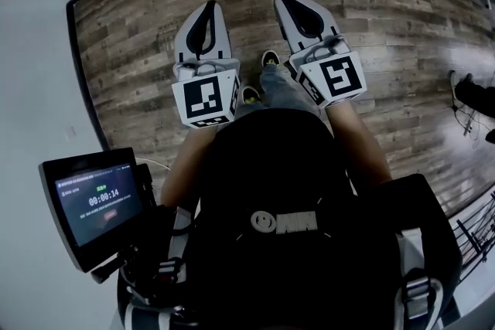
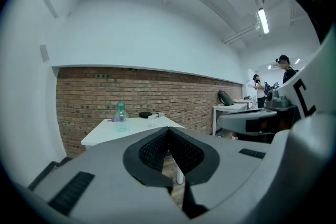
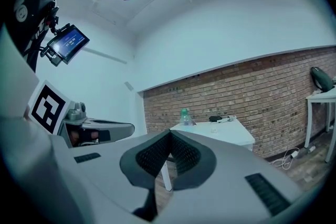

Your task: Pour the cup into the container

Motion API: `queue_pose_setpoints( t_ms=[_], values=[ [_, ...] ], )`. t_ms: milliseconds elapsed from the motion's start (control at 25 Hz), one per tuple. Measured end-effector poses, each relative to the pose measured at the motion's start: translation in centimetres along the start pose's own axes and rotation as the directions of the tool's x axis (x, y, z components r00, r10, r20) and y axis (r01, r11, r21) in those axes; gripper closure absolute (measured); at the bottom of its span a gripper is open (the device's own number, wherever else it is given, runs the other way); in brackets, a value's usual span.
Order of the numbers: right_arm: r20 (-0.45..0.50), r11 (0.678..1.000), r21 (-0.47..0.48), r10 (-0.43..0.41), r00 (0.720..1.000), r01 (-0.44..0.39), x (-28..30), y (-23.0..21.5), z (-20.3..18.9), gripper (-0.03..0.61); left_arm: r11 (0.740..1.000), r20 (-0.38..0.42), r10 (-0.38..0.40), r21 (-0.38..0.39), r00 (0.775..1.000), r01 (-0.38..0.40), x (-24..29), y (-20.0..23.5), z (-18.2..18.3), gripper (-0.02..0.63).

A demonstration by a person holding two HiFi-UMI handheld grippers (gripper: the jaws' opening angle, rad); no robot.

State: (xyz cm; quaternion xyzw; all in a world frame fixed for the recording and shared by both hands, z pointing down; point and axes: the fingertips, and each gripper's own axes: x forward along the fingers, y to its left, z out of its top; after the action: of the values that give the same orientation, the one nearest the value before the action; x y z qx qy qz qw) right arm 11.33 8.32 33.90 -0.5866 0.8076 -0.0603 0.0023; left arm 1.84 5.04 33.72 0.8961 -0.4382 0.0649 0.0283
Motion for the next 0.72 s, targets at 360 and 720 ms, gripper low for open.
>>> queue_pose_setpoints(
  t_ms=[360, 720],
  values=[
    [0.041, 1.000, 0.003, -0.014, 0.999, 0.014, 1.5, -3.6, 1.6, 0.581, 0.999, 0.034, 0.034, 0.037, 0.999, -0.035, 2.2, 0.0, 2.1, 0.615],
    [-0.027, 1.000, 0.026, 0.006, 1.000, -0.006, 12.9, -8.0, 0.8, 0.581, 0.999, 0.001, 0.018, 0.027, 1.000, -0.018, 13.4, 6.2, 2.4, 0.615]
  ],
)
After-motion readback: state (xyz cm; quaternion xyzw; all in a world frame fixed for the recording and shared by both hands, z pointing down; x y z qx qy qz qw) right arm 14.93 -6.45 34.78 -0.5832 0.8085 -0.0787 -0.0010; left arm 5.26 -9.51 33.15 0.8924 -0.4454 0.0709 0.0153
